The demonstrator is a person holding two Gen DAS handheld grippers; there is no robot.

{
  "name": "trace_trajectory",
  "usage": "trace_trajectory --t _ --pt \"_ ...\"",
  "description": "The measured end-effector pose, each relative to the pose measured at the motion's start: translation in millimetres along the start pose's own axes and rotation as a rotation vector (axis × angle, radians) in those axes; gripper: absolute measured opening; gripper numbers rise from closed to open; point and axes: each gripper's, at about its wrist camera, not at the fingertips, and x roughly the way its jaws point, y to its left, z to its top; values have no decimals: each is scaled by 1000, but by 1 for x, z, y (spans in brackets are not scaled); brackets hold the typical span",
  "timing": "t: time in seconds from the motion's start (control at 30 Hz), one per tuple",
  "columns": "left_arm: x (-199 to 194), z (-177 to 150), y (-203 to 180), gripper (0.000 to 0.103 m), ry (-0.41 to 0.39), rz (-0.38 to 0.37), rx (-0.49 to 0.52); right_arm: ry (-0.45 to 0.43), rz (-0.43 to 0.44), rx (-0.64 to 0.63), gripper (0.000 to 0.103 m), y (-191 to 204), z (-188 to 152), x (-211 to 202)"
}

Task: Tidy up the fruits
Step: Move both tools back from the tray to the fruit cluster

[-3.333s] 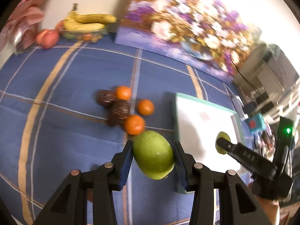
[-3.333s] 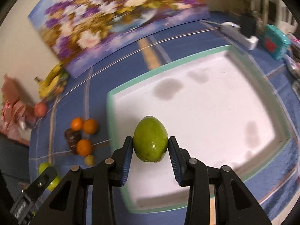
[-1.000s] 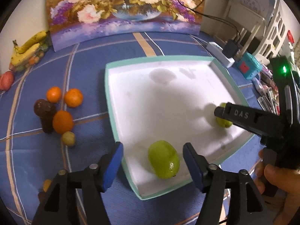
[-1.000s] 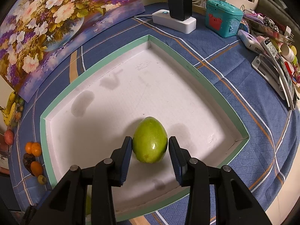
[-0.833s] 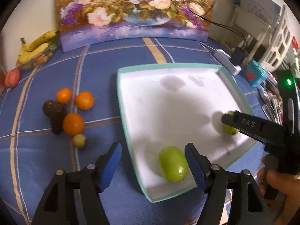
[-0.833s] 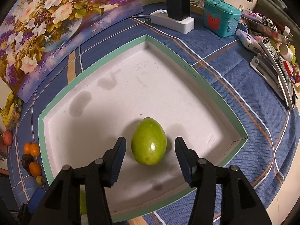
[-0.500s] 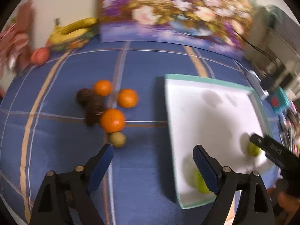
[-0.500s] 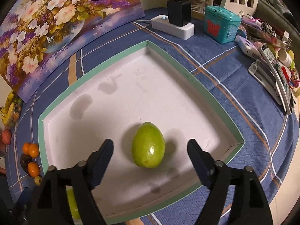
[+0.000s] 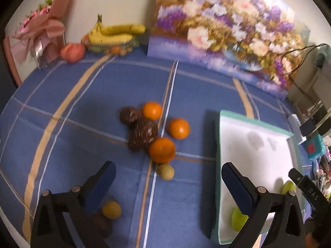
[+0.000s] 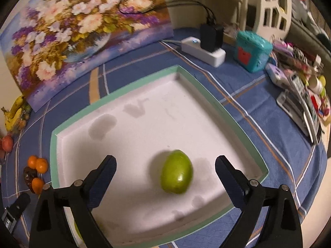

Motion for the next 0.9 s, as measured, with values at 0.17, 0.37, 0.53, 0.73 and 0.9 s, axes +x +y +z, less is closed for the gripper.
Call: trace_trajectory --t 0.17,0.37,0.53,0.73,0.9 --pt "-6 5 1 103 -11 -65 3 -50 68 -29 96 16 1 -13" --pt "-19 11 10 103 -42 -20 -10 -79 157 -47 96 31 1 -26" --pt "-27 13 35 103 -53 25 -64 -67 193 -86 96 47 -2 -31" --pt "-35 6 77 102 -27 19 -178 -120 245 -110 96 65 -6 -52" --pt "-45 -4 103 97 -19 3 -237 -120 342 -128 96 84 -10 -64"
